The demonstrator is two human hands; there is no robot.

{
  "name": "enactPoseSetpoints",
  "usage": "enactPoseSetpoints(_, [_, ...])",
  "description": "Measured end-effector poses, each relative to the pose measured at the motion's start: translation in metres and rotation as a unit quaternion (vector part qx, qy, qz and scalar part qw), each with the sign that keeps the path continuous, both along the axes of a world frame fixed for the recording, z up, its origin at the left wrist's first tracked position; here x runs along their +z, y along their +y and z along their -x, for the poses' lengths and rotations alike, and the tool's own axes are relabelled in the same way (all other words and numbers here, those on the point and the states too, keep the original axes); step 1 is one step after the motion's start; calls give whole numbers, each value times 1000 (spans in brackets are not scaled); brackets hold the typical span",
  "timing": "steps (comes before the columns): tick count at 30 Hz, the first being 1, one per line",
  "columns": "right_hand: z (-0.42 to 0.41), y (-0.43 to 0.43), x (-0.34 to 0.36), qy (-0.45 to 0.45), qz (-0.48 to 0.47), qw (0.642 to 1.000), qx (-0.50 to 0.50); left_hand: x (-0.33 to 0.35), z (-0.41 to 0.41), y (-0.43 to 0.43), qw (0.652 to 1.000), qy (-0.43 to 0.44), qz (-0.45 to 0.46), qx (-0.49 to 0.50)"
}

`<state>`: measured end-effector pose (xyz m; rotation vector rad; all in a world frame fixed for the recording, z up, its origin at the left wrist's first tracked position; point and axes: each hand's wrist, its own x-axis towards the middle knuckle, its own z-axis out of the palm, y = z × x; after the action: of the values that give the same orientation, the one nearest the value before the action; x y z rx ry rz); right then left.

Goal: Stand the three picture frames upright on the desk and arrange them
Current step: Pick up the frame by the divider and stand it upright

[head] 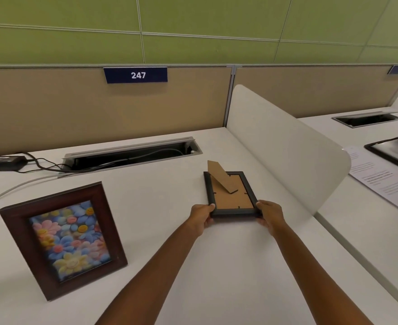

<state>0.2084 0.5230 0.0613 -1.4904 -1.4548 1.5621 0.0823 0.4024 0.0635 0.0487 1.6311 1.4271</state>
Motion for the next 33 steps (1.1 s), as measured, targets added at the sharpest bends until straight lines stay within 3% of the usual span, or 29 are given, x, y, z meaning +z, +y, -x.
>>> enactPoseSetpoints(5, [-6, 0, 7, 72, 35, 997, 0, 7, 0, -1, 999, -12, -23, 25])
enactPoseSetpoints(13, [-23, -9, 19, 220, -17, 975, 32, 35, -8, -15, 991, -66, -107, 49])
enactPoseSetpoints(19, [-27, -14, 9, 119, -134, 976, 123, 52, -20, -36, 975, -134, -149, 94])
enactPoseSetpoints(25, [-18, -30, 16, 106, -271, 938, 190, 80, -27, -66, 966, -170, -183, 58])
enactPoseSetpoints(30, [-9, -46, 33, 113, -324, 924, 171, 101, -18, -89, 967, -138, -213, 35])
enactPoseSetpoints(33, [-3, -58, 38, 160, -317, 917, 183, 100, -4, -101, 985, -49, -164, 8])
